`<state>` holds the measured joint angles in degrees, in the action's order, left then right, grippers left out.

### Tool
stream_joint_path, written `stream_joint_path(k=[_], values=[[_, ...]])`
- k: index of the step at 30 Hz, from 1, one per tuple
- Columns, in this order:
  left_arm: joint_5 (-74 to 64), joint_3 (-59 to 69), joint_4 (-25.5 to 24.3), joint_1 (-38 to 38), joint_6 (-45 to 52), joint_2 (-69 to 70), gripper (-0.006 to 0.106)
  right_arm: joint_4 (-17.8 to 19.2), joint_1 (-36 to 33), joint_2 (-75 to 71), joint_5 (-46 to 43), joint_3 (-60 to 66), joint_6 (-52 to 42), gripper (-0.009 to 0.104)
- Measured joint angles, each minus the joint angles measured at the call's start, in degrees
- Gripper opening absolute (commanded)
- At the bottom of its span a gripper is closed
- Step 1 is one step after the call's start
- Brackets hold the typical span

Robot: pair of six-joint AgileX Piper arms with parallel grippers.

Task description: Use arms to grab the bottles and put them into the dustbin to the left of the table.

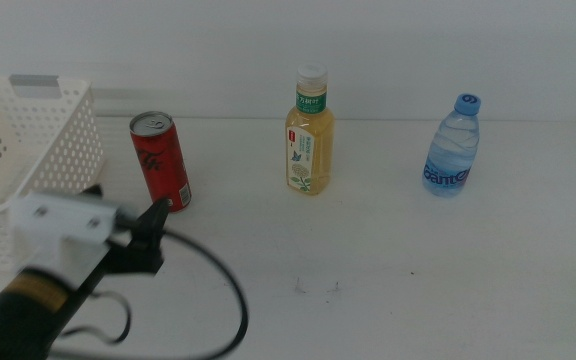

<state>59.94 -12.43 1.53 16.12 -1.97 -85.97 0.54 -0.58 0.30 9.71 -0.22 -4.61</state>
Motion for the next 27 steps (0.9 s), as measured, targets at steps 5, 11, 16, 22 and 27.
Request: stream_joint_path(k=[5, 11, 16, 22, 27], values=[[-0.93, -8.60, 2.53, 0.00, 0.22, -9.30, 0.094, 0.00, 0.00, 0.00, 0.00, 0.00, 0.00, 0.092], [-1.36, -16.88, 4.48, -0.11, 0.22, -20.41, 0.094, 0.00, 0.00, 0.00, 0.00, 0.00, 0.00, 0.092], [-1.57, -22.29, 4.44, -1.63, 0.43, -25.84, 0.094, 0.00, 0.00, 0.00, 0.00, 0.00, 0.00, 0.092], [-1.93, -27.08, 4.33, -3.23, 0.54, -30.39, 0.094, 0.00, 0.00, 0.00, 0.00, 0.00, 0.00, 0.092], [-2.18, -31.19, 2.78, -4.18, 0.54, -34.30, 0.094, 0.00, 0.00, 0.00, 0.00, 0.00, 0.00, 0.092]])
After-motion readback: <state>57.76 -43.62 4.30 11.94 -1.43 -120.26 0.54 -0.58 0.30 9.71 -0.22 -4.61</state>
